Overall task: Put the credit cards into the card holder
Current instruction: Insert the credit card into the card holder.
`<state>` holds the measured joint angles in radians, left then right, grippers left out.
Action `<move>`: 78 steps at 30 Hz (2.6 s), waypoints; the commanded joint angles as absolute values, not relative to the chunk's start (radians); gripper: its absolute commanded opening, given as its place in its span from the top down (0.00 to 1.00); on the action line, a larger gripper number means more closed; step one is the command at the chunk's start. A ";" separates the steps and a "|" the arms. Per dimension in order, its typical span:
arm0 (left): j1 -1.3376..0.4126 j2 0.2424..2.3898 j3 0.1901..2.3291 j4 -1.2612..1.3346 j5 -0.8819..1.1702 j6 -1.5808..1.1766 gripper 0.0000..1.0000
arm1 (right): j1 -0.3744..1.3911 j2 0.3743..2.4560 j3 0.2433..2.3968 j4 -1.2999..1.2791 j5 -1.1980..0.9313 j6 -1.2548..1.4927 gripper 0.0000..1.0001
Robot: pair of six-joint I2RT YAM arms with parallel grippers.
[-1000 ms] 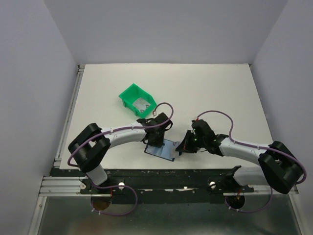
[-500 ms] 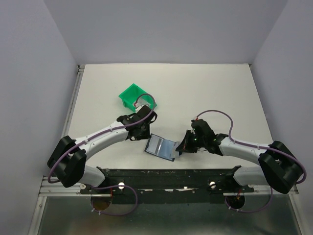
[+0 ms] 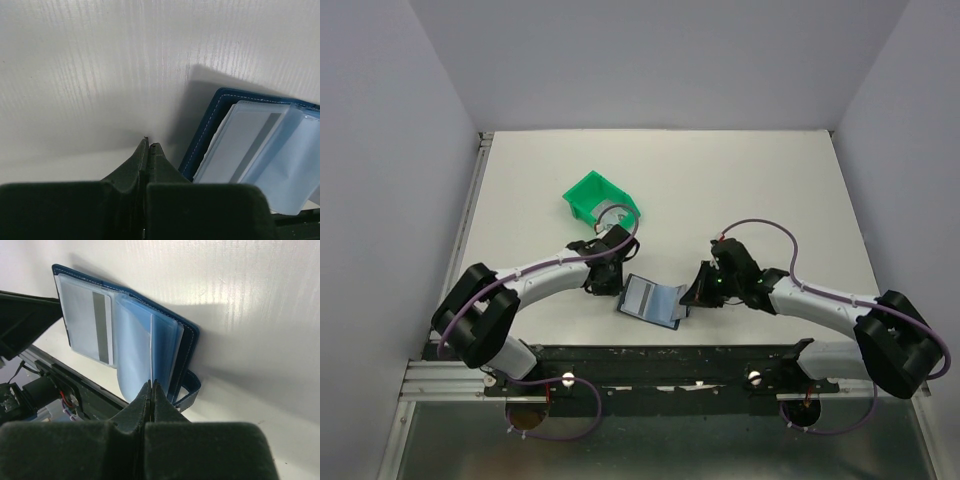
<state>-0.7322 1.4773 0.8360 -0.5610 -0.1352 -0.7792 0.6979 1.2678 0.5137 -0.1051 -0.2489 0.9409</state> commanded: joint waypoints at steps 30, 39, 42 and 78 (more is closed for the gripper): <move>-0.870 1.488 0.854 -0.578 -0.155 -0.841 1.00 | 0.693 1.476 0.555 0.201 -0.469 0.966 1.00; -0.868 1.372 0.919 -0.660 -0.281 -0.805 1.00 | 0.693 1.480 0.558 0.192 -0.468 0.939 1.00; -0.867 1.359 0.911 -0.595 -0.264 -0.766 1.00 | 0.693 1.425 0.545 0.186 -0.456 0.936 1.00; -0.861 1.534 0.920 -0.489 -0.147 -0.735 1.00 | 0.690 1.302 0.393 0.147 -0.314 0.986 1.00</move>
